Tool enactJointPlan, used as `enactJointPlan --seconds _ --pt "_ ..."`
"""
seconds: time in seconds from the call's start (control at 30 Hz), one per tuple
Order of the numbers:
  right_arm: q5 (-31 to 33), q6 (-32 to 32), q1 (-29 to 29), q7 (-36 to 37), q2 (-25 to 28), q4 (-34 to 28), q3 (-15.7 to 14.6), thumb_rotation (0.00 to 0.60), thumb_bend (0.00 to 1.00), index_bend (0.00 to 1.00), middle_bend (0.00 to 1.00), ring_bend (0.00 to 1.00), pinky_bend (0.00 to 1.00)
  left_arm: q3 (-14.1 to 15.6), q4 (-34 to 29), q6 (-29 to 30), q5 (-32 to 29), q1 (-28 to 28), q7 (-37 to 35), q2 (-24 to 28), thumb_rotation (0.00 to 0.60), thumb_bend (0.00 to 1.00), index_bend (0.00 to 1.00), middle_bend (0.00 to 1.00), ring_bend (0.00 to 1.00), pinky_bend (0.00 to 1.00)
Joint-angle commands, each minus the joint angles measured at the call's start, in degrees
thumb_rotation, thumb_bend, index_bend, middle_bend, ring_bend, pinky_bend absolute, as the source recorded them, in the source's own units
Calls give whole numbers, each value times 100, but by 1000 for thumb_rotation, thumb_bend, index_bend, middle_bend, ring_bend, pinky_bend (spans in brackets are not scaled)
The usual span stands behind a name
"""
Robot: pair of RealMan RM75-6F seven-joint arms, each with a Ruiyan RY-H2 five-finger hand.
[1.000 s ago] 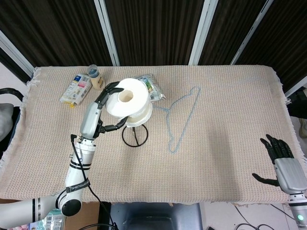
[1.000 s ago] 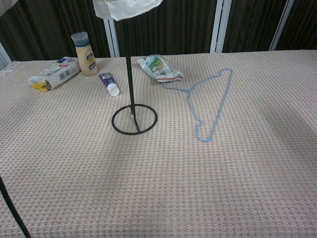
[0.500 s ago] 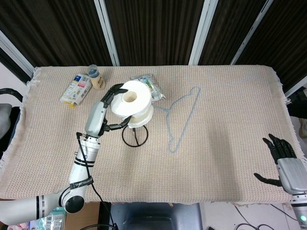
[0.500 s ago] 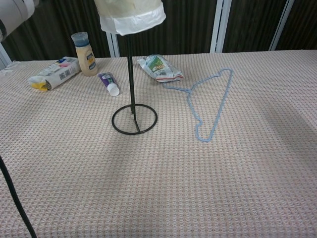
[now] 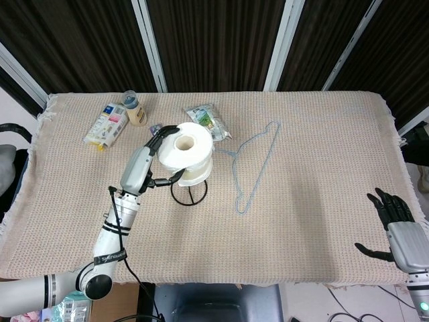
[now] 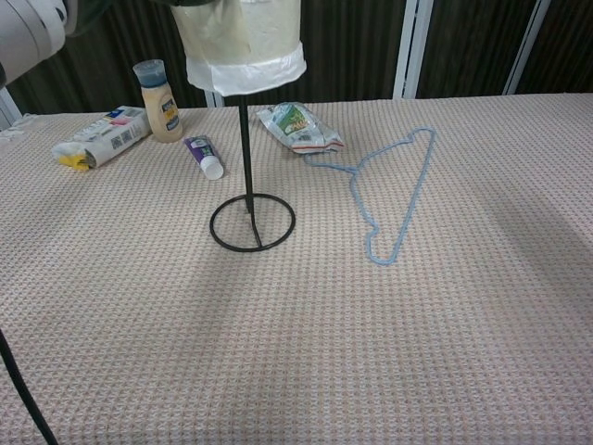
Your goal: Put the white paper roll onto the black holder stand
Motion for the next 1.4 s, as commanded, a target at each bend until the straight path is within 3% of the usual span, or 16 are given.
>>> enactJointPlan --seconds 0.03,0.2,0.57,0.67,0.83,0.97,1.07,1.17,1.23,1.3,1.4 --pt "-3 4 -2 4 2 0 0 600 160 0 0 0 0 18 19 48 57 -7 -5 -31 600 382 10 88 2 72" --pt "-9 33 -15 21 9 0 5 600 160 0 0 0 0 84 -39 77 138 21 -18 -3 600 373 0 25 0 52" --pt "-23 43 -22 -4 4 3 2 600 160 0 0 0 0 274 -292 187 432 172 -31 192 600 371 0 19 0 50" --pt "-48 53 -28 -16 0 5 -9 600 160 0 0 0 0 625 -422 326 909 417 27 481 600 385 0 17 0 50" --pt "-108 83 -45 -163 -50 -13 -38 600 160 0 0 0 0 1636 -408 726 1930 1186 88 1330 600 408 0 15 0 44" --pt "-168 53 -45 -417 -144 -44 -86 600 160 0 0 0 0 2482 212 1299 2714 1896 -216 1693 600 408 0 15 0 42" --pt "-245 45 -44 -654 -243 -78 -125 600 160 0 0 0 0 2980 1096 1885 3028 2521 -309 1655 600 408 0 11 0 34" --pt "-312 67 -54 -827 -324 -98 -153 600 160 0 0 0 0 3110 1828 2192 2766 3010 -356 1386 600 410 0 10 0 30" --pt "-348 59 -48 -946 -380 -101 -166 600 160 0 0 0 0 3108 2238 2025 2393 3192 -706 1222 600 413 0 8 0 30" --pt "-357 29 -30 -1041 -434 -105 -167 600 160 0 0 0 0 3161 2302 1650 2256 3154 -906 1383 600 418 0 1 0 21" --pt "-356 -18 -16 -1158 -492 -106 -179 600 160 0 0 0 0 3011 2385 1876 2324 3207 -1021 1403 600 420 0 0 0 15"
